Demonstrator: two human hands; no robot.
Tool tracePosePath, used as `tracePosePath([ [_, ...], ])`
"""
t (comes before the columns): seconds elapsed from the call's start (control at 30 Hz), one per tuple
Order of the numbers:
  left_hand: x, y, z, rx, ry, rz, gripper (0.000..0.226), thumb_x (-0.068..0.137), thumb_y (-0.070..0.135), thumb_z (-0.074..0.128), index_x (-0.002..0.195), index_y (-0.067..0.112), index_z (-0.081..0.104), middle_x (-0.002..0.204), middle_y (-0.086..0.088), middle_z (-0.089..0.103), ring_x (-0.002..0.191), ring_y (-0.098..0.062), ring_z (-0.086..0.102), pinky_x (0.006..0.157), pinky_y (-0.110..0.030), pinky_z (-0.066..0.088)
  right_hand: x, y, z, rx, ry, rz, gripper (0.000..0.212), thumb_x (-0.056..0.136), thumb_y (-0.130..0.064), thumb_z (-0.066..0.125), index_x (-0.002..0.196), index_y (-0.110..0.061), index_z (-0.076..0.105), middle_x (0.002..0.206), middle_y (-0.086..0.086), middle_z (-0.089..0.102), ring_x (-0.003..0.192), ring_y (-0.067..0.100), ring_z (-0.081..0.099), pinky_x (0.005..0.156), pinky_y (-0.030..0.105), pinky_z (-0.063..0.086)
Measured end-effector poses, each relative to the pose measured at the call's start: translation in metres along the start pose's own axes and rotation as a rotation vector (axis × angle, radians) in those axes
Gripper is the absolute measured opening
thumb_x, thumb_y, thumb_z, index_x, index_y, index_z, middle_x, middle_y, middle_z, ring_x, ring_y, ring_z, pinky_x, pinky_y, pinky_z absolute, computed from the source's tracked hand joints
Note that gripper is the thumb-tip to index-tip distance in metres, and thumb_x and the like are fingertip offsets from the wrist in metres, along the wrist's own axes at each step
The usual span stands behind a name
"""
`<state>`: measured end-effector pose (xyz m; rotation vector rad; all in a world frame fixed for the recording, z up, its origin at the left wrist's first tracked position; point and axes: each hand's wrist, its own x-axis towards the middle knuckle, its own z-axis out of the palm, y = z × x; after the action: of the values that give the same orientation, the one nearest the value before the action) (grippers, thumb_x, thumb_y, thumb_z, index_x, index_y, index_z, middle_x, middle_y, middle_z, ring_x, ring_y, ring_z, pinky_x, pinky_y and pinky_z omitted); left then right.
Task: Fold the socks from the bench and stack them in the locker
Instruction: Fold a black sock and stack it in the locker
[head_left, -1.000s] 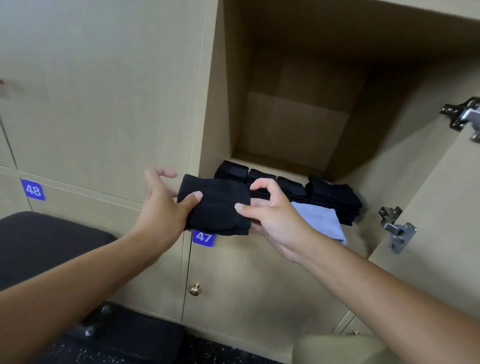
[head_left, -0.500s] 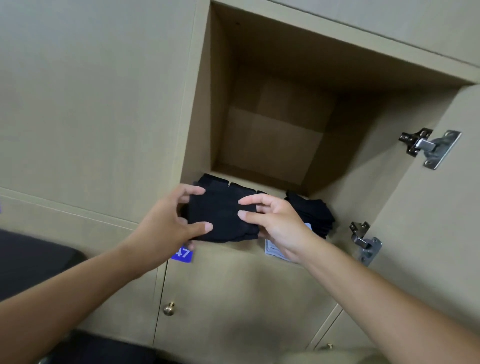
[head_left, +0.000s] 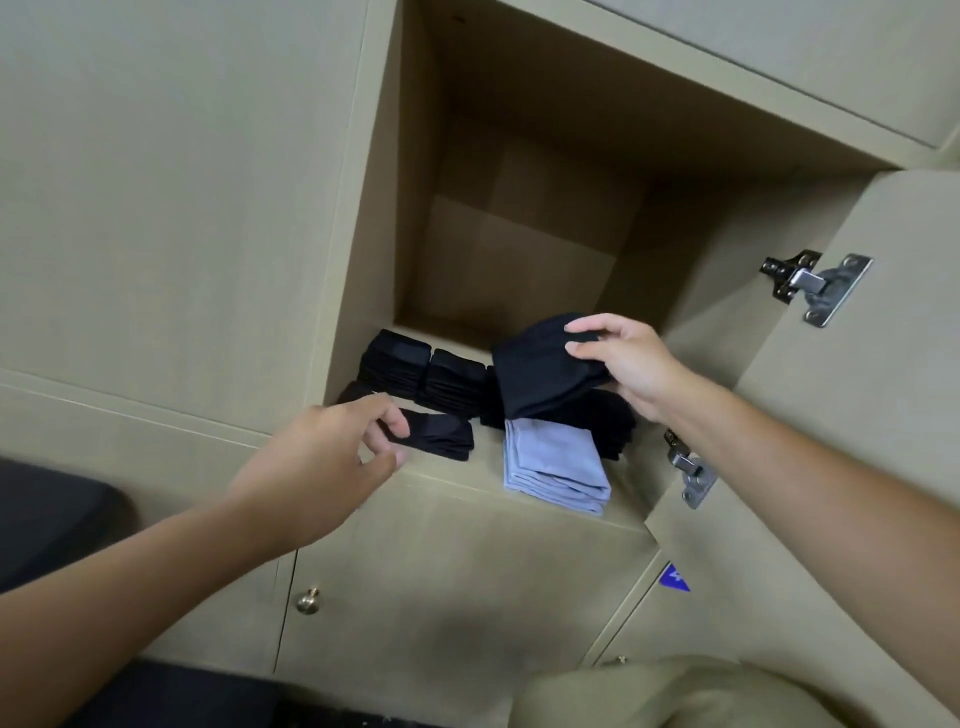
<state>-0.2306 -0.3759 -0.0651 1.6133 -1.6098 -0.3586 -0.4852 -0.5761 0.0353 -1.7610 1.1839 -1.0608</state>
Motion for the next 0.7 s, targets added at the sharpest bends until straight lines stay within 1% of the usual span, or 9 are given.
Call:
tracePosePath([
  [0.07, -0.001, -0.001, 0.002, 0.033, -0.006, 0.011, 0.013, 0.096, 0.034, 0.065, 0.094, 0.042, 0.055, 0.089, 0.033, 0.064, 0.072, 0.002, 0.062, 0.066, -0.025, 0.048, 0.011, 0.000, -0.012, -0.047, 0.056, -0.009, 0.022, 0.086, -0.002, 0.075, 0.094, -0.023, 0.075, 0.103, 0.005, 0.068, 0.095, 0.020, 0.065, 0.078, 0.027, 0.055],
  [0.1, -0.001, -0.002, 0.004, 0.037, -0.012, 0.014, 0.012, 0.096, 0.035, 0.065, 0.095, 0.041, 0.055, 0.090, 0.033, 0.064, 0.072, 0.000, 0.062, 0.066, -0.025, 0.047, 0.017, 0.002, -0.016, -0.064, 0.086, -0.004, 0.022, 0.087, -0.002, 0.075, 0.094, -0.023, 0.075, 0.105, 0.006, 0.070, 0.096, 0.020, 0.065, 0.080, 0.028, 0.056],
  [0.2, -0.001, -0.004, 0.007, 0.050, -0.038, 0.024, 0.008, 0.097, 0.037, 0.062, 0.097, 0.039, 0.055, 0.094, 0.037, 0.063, 0.072, -0.003, 0.064, 0.064, -0.025, 0.046, 0.036, 0.007, -0.030, -0.115, 0.181, 0.003, 0.023, 0.089, -0.004, 0.072, 0.089, -0.026, 0.075, 0.113, 0.006, 0.071, 0.108, 0.024, 0.065, 0.095, 0.036, 0.051],
  [0.27, -0.001, -0.005, 0.008, 0.044, -0.047, 0.026, 0.006, 0.097, 0.038, 0.062, 0.098, 0.039, 0.055, 0.094, 0.038, 0.062, 0.071, -0.003, 0.064, 0.063, -0.025, 0.046, 0.045, 0.008, -0.036, -0.155, 0.231, 0.007, 0.024, 0.093, -0.005, 0.068, 0.090, -0.028, 0.073, 0.116, 0.006, 0.069, 0.110, 0.021, 0.062, 0.094, 0.032, 0.048],
  [0.33, 0.000, -0.006, 0.009, 0.045, -0.057, 0.028, 0.006, 0.097, 0.039, 0.061, 0.098, 0.039, 0.056, 0.093, 0.039, 0.062, 0.073, -0.001, 0.063, 0.061, -0.024, 0.044, 0.050, 0.008, -0.039, -0.164, 0.260, 0.012, 0.022, 0.096, -0.004, 0.065, 0.097, -0.025, 0.071, 0.117, 0.007, 0.067, 0.111, 0.020, 0.060, 0.094, 0.027, 0.045],
  [0.43, 0.000, -0.006, 0.011, 0.061, -0.068, 0.032, 0.006, 0.098, 0.038, 0.062, 0.098, 0.040, 0.056, 0.091, 0.040, 0.062, 0.078, 0.005, 0.059, 0.061, -0.023, 0.042, 0.056, 0.013, -0.040, -0.181, 0.275, 0.037, 0.021, 0.097, -0.003, 0.062, 0.107, -0.020, 0.069, 0.116, 0.008, 0.064, 0.112, 0.020, 0.058, 0.095, 0.025, 0.043],
  [0.53, 0.000, -0.006, 0.012, 0.061, -0.083, 0.028, 0.007, 0.098, 0.038, 0.061, 0.098, 0.040, 0.055, 0.090, 0.040, 0.061, 0.076, 0.004, 0.059, 0.060, -0.023, 0.042, 0.064, 0.018, -0.039, -0.162, 0.292, 0.110, 0.024, 0.098, -0.001, 0.060, 0.106, -0.021, 0.069, 0.118, 0.010, 0.064, 0.113, 0.023, 0.057, 0.103, 0.031, 0.045],
  [0.63, 0.000, -0.008, 0.013, 0.079, -0.100, 0.029, 0.006, 0.098, 0.038, 0.061, 0.099, 0.040, 0.055, 0.093, 0.041, 0.061, 0.081, 0.005, 0.060, 0.068, -0.026, 0.050, 0.072, 0.024, -0.039, -0.124, 0.306, 0.182, 0.028, 0.098, 0.003, 0.057, 0.106, -0.022, 0.068, 0.121, 0.012, 0.064, 0.114, 0.025, 0.057, 0.107, 0.035, 0.043],
  [0.7, 0.000, -0.009, 0.014, 0.086, -0.103, 0.030, 0.007, 0.098, 0.038, 0.061, 0.100, 0.040, 0.055, 0.094, 0.040, 0.061, 0.083, 0.007, 0.059, 0.070, -0.026, 0.051, 0.077, 0.030, -0.040, -0.116, 0.297, 0.214, 0.030, 0.098, 0.004, 0.056, 0.107, -0.023, 0.067, 0.123, 0.013, 0.064, 0.119, 0.026, 0.058, 0.108, 0.036, 0.042],
])
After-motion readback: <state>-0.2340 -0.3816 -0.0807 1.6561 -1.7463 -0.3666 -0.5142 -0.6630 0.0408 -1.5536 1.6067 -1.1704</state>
